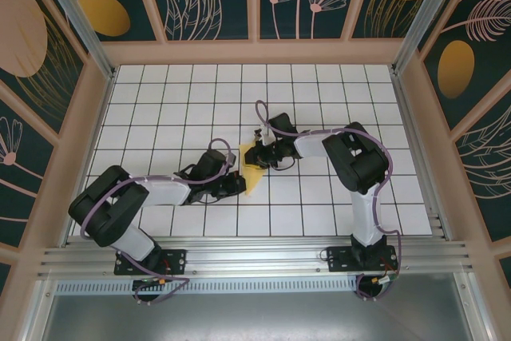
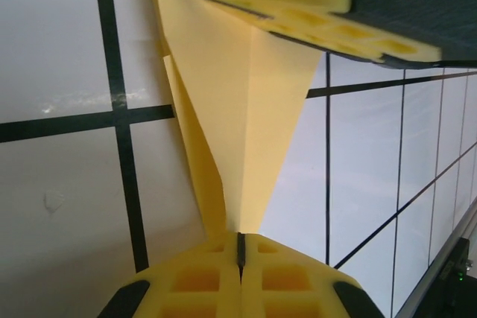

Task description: Fold a paper plane with a square sheet of paper (pick it up from the middle)

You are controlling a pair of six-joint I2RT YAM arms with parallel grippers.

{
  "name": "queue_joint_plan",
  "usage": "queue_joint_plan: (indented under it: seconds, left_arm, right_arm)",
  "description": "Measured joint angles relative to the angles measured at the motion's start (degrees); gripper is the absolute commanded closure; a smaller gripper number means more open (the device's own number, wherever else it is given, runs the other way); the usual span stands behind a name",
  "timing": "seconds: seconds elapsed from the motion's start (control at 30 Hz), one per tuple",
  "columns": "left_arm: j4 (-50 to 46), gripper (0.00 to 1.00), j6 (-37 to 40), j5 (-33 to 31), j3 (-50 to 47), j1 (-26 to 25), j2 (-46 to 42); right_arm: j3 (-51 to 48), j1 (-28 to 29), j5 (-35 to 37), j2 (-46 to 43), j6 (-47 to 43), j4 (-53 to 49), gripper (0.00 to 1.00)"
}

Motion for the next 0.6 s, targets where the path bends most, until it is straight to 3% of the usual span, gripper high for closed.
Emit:
queue_joint_plan:
  seconds: [0.4,0.6]
  left_arm:
    - [2.3,0.91,-0.1,1.6,-0.4,0.0,1.7]
    - [2.1,0.87,-0.9,0.9,-1.5,0.0,-6.4]
  right_arm:
    - [0.0,0.0,0.0,0.0,0.0,0.0,0.81]
    - [0.0,0.0,0.0,0.0,0.0,0.0,0.81]
